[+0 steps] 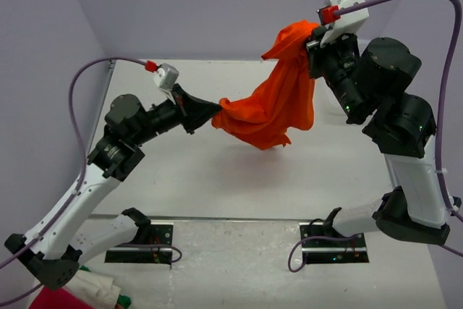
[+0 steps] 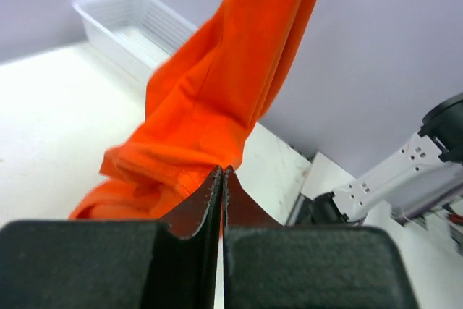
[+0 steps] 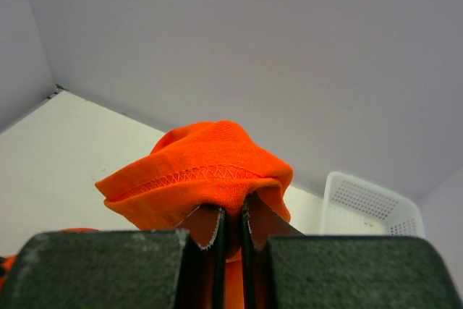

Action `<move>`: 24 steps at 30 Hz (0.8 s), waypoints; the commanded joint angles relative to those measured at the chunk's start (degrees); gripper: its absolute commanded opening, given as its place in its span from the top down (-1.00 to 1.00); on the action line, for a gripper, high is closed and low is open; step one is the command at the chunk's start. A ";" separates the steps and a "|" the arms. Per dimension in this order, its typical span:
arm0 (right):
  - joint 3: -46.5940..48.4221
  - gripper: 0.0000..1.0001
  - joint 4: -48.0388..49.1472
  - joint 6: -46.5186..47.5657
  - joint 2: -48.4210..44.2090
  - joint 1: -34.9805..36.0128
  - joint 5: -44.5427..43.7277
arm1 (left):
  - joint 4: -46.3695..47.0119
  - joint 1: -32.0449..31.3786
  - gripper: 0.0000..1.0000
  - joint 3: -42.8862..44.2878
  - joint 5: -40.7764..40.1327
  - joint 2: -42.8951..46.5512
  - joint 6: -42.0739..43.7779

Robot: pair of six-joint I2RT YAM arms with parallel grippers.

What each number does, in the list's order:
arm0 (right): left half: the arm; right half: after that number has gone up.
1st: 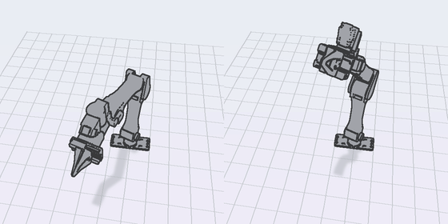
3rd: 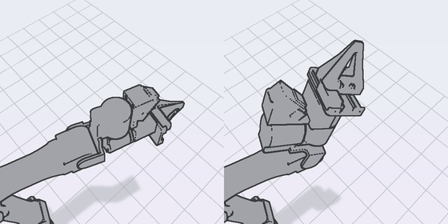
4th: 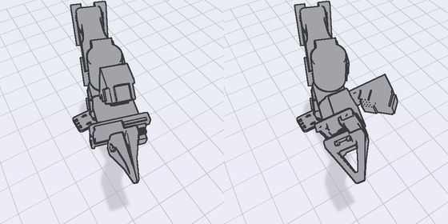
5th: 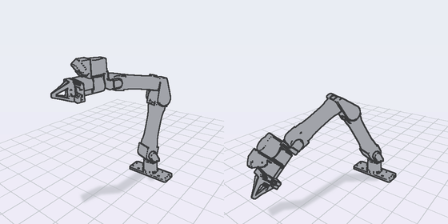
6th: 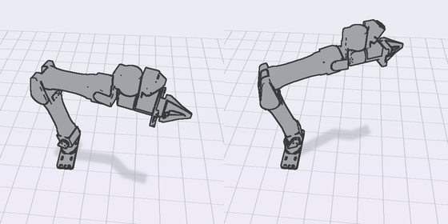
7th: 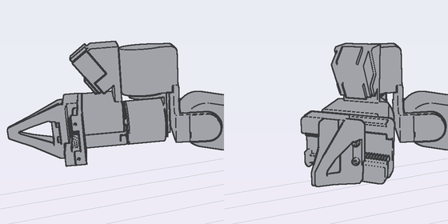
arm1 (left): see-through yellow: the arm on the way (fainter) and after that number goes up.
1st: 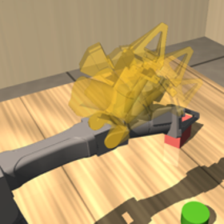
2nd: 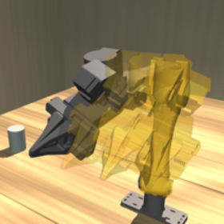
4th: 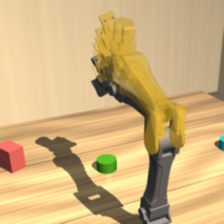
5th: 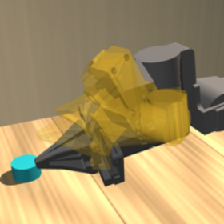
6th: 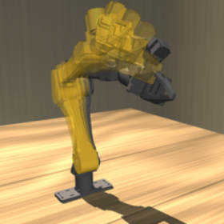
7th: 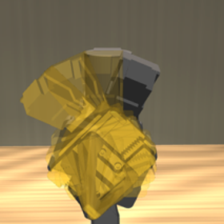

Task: Fold and stack the t-shirts
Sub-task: Flatten out the tshirt

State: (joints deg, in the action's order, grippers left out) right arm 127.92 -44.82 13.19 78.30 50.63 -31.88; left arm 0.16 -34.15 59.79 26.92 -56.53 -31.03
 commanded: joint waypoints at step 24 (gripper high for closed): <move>-1.11 1.00 -9.14 -11.78 -5.89 4.55 -5.13 | 9.84 -0.21 -0.47 -21.43 2.69 -0.11 -1.40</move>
State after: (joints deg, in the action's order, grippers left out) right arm 122.37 -53.49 3.66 70.46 53.04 -41.04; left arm -12.71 -34.20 45.76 21.41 -51.46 -25.10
